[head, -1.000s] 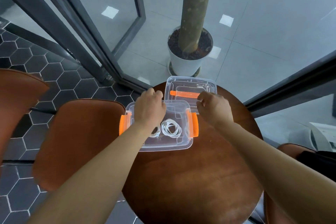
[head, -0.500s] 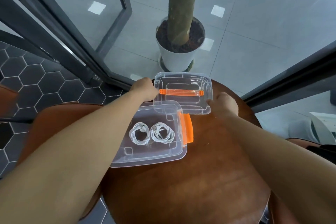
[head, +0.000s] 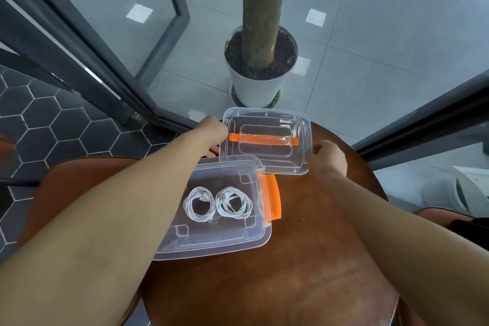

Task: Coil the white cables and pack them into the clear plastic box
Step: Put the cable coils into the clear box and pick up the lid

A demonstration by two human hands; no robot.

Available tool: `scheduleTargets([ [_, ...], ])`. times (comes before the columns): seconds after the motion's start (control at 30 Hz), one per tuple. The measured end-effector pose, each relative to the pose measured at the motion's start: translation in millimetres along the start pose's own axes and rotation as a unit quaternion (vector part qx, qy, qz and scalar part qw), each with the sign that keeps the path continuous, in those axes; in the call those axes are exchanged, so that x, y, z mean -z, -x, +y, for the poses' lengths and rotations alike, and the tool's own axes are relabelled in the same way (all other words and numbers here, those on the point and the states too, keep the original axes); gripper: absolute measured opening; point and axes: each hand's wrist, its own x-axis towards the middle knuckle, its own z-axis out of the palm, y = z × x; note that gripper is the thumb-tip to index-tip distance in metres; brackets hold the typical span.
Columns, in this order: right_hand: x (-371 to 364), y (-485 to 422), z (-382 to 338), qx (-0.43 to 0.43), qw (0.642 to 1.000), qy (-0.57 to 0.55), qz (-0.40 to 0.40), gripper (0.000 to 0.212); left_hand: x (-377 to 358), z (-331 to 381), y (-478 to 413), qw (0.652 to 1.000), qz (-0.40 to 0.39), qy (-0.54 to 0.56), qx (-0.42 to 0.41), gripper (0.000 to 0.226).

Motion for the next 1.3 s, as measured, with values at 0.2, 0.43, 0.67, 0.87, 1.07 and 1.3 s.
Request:
scheduleTargets([
  [0.2,12.6,15.9,-5.5,0.031,0.994,-0.091,0.048,0.011,22.6,6.1,35.7,0.983,0.017,0.18,-0.04,0.031],
  [0.43,28.4,35.3,-39.1,0.003,0.971,-0.221,0.09,0.006,39.8,-3.3,62.7,0.947,0.054,0.312,-0.048,0.023],
  [0.67,38.7,49.9,-44.2,-0.057,0.932,-0.357,0.008,0.012,49.1,-13.6,74.5,0.919,0.054,0.39,-0.032,0.031],
  [0.87,44.9,56.1,-43.2,-0.115,0.865,-0.484,-0.068,0.05,53.3,-18.6,83.5,0.886,0.038,0.461,-0.034,0.048],
  [1.07,53.5,63.2,-59.2,-0.134,0.839,-0.524,-0.057,0.022,48.7,-15.2,80.5,0.86,0.098,0.498,-0.058,0.018],
  [1.3,73.0,86.9,-55.7,-0.063,0.903,-0.42,-0.068,0.011,47.1,-16.0,110.8,0.889,0.121,0.429,-0.106,0.058],
])
